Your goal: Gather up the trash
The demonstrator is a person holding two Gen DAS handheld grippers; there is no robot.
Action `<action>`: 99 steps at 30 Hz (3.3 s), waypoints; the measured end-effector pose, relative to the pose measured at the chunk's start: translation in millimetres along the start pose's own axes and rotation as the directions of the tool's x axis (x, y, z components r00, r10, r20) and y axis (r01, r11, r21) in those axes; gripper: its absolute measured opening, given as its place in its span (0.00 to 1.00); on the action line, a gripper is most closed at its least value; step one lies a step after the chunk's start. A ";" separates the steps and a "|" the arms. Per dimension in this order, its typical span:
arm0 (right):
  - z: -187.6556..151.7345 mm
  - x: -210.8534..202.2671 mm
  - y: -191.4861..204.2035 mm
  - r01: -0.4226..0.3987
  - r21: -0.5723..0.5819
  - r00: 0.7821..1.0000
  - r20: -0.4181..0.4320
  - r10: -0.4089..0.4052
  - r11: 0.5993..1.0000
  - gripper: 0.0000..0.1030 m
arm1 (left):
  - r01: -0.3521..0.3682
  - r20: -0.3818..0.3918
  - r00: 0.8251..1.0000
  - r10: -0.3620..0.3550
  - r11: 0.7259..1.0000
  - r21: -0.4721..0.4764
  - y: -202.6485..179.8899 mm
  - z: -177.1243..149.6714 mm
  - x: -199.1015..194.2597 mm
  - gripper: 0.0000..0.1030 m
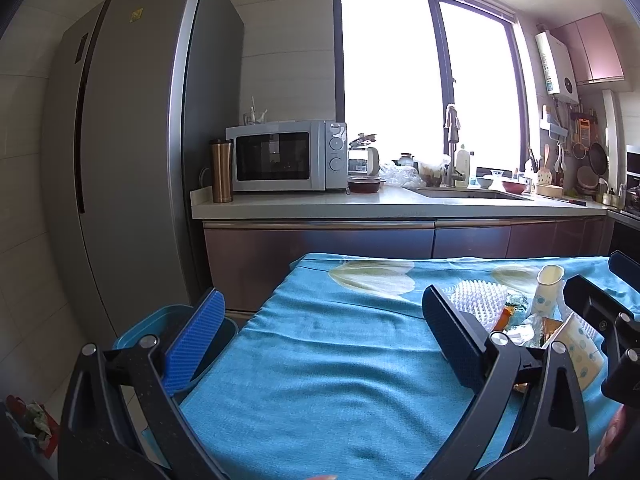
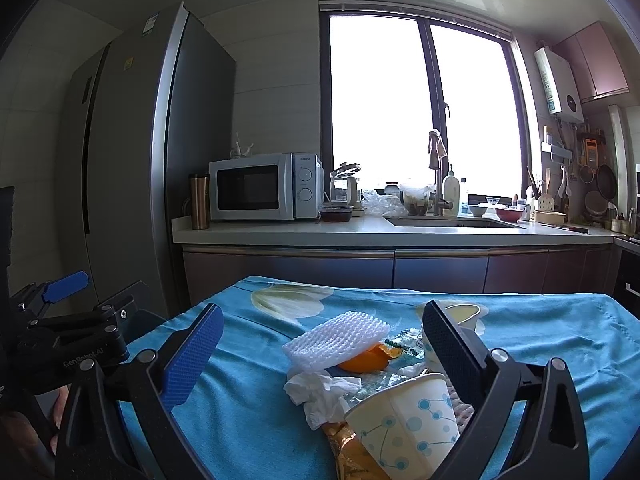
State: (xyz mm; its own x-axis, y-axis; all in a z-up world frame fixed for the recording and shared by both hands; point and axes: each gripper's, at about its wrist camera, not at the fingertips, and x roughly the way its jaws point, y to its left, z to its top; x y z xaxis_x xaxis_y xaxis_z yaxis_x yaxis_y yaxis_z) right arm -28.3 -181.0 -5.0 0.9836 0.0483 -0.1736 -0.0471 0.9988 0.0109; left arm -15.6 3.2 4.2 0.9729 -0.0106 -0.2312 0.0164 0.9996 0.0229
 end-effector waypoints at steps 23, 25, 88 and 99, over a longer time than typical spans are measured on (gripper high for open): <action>0.5 3.1 -1.6 0.001 0.003 1.000 0.012 -0.001 1.000 0.94 | 0.017 0.015 1.000 -0.017 1.000 -0.006 -0.5 0.2 -4.5 0.95; 0.5 2.6 -1.5 0.003 0.004 1.000 0.015 -0.003 1.000 0.94 | 0.018 0.015 1.000 -0.018 1.000 -0.005 -1.0 0.1 -4.3 0.95; -4.1 2.8 -6.2 0.060 0.023 0.998 0.009 -0.060 0.998 0.94 | 0.046 -0.010 0.999 -0.046 0.999 0.006 -10.2 -5.4 -1.4 0.95; -3.7 2.8 -9.9 0.073 0.039 0.997 -0.009 -0.073 0.997 0.94 | 0.058 -0.017 0.998 -0.058 0.998 0.006 -12.0 -7.3 0.5 0.95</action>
State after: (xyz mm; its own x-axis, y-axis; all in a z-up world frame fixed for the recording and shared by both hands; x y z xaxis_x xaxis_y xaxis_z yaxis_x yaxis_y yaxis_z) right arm -25.7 -190.7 -9.2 0.9828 -0.0243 -0.1829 0.0316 0.9988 0.0371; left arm -17.0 -8.6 -3.3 0.9661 -0.0684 -0.2490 0.0744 0.9971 0.0148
